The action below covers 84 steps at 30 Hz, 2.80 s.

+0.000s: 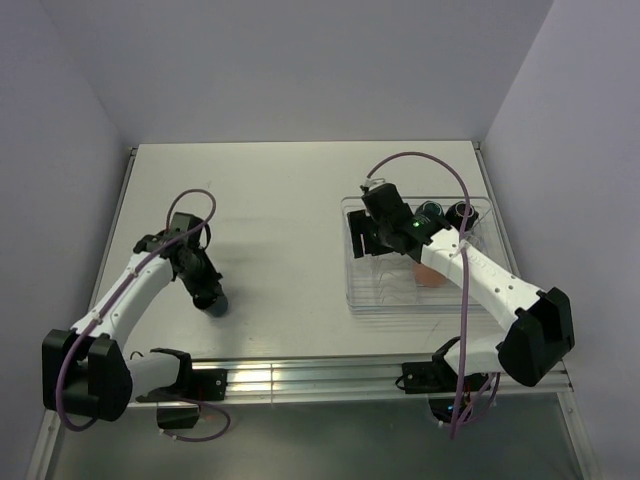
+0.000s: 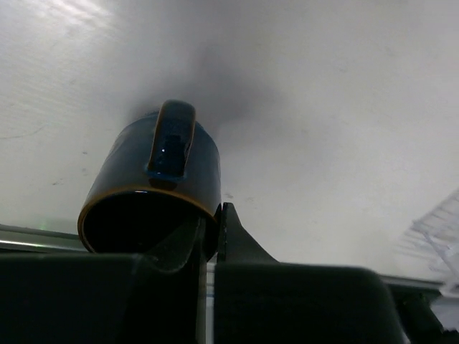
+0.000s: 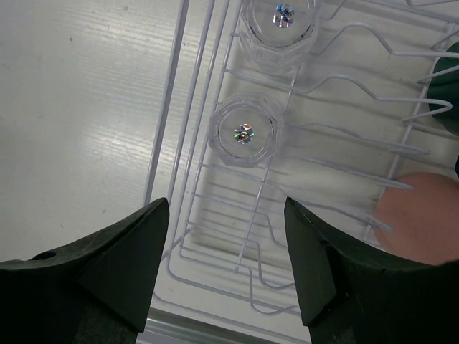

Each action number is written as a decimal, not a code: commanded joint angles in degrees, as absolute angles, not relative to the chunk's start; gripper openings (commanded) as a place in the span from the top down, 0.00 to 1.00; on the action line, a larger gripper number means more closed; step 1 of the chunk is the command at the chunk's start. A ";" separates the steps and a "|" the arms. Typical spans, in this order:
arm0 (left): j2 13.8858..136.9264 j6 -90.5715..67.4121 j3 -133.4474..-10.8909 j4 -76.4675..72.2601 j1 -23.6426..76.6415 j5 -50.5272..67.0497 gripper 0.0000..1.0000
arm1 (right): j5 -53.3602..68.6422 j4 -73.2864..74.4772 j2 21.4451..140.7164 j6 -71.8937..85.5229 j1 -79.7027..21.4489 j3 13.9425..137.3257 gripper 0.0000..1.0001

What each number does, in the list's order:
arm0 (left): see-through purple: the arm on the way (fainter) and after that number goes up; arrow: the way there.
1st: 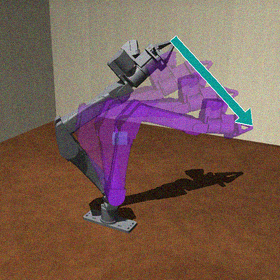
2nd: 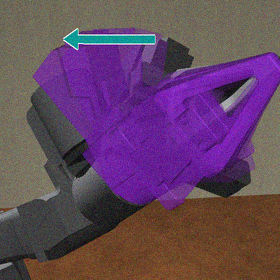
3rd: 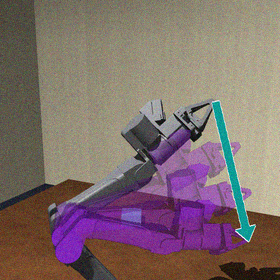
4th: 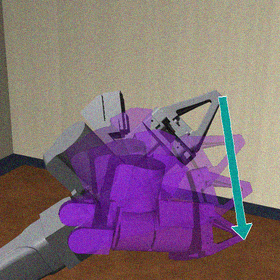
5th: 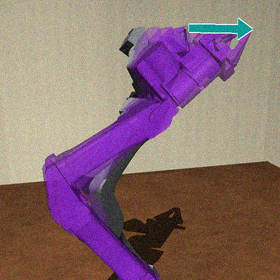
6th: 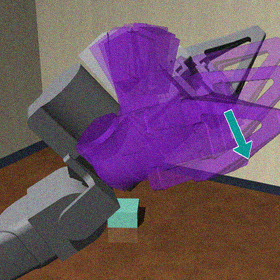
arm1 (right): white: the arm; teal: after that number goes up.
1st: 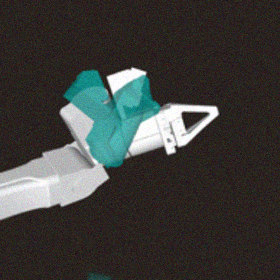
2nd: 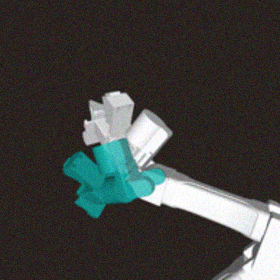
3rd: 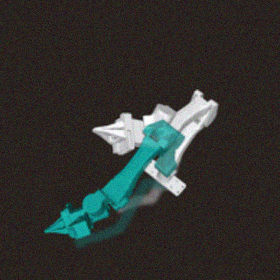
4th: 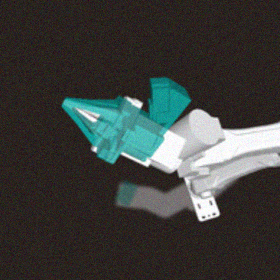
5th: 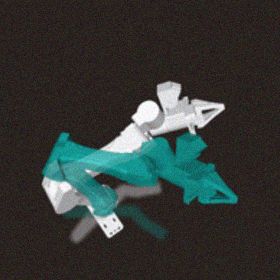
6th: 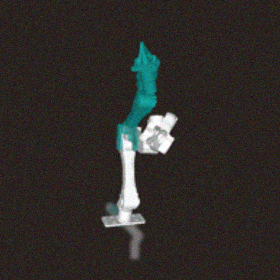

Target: Load the cups into the dish rack

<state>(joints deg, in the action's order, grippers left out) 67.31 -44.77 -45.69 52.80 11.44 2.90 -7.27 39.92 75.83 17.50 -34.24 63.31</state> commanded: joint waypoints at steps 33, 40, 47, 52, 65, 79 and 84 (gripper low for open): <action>74.53 -96.76 -48.16 -68.79 13.62 68.56 1.00 | 25.40 -3.60 57.39 33.75 -34.01 57.22 0.19; 74.97 -96.77 -47.99 -68.20 15.38 68.12 1.00 | 27.86 -12.46 56.95 34.36 -34.01 54.67 0.10; 74.53 -95.98 -47.99 -67.77 16.70 67.41 1.00 | 30.76 -15.55 60.02 35.77 -34.01 54.84 0.09; 74.18 -95.19 -48.43 -66.10 17.31 67.24 1.00 | 32.52 -18.10 61.17 37.00 -34.28 53.97 0.09; 75.41 -94.83 -48.60 -65.92 18.37 66.09 1.00 | 32.43 -18.20 62.40 35.86 -35.68 53.52 0.10; 76.02 -93.60 -49.22 -64.51 19.16 65.22 1.00 | 31.38 -17.67 63.19 34.98 -37.09 53.00 0.19; 76.46 -93.51 -48.96 -64.51 19.42 64.95 1.00 | 31.38 -17.49 63.46 34.89 -37.09 53.09 0.28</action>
<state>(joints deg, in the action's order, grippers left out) 76.51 -95.11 -47.70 -61.45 18.92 67.57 30.96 -14.87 63.20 35.64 -36.51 52.93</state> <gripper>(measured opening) 0.068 0.749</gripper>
